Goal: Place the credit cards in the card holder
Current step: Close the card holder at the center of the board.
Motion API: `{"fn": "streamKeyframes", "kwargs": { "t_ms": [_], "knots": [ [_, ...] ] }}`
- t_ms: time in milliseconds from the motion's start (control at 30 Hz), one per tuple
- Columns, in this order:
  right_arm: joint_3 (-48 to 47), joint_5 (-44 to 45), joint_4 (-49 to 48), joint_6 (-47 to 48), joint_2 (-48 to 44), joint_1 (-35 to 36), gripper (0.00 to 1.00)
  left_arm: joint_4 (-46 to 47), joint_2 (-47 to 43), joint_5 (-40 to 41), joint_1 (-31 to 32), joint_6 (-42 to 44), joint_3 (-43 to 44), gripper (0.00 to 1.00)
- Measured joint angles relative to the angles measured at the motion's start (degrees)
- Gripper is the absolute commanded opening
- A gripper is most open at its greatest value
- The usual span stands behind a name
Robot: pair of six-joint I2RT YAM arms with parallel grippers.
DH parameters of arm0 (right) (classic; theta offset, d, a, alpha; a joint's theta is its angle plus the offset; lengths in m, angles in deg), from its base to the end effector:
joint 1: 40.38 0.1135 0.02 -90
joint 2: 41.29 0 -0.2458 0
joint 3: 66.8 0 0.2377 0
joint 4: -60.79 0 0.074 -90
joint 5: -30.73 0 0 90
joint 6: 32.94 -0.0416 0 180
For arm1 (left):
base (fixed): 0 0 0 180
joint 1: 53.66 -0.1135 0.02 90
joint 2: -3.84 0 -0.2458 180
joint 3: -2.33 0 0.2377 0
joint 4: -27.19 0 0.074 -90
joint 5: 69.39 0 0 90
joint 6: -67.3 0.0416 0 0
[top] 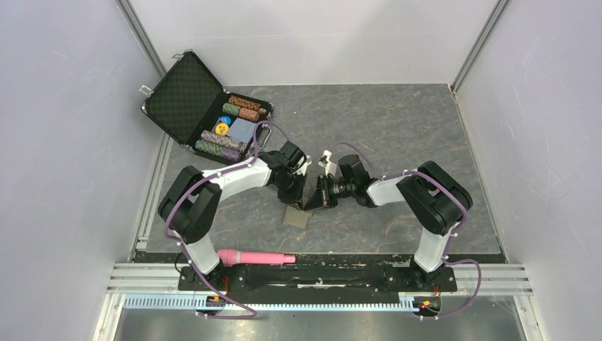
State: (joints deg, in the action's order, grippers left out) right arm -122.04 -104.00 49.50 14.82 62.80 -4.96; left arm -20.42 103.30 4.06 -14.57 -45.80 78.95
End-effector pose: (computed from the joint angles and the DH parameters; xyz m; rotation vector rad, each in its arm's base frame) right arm 0.2425 0.2084 0.1098 -0.3493 2.4715 1.5396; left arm 0.2390 -0.2094 0.1564 0.4808 2.8945 -0.6263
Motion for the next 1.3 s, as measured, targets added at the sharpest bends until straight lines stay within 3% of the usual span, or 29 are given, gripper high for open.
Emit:
{"fn": "streamKeyframes", "kwargs": {
  "t_ms": [1300],
  "knots": [
    [-1.84,1.18,3.69,1.99,0.52,0.72,0.0,-5.57,-2.01,3.21,1.22,-0.04,2.95,0.02]
  ]
}}
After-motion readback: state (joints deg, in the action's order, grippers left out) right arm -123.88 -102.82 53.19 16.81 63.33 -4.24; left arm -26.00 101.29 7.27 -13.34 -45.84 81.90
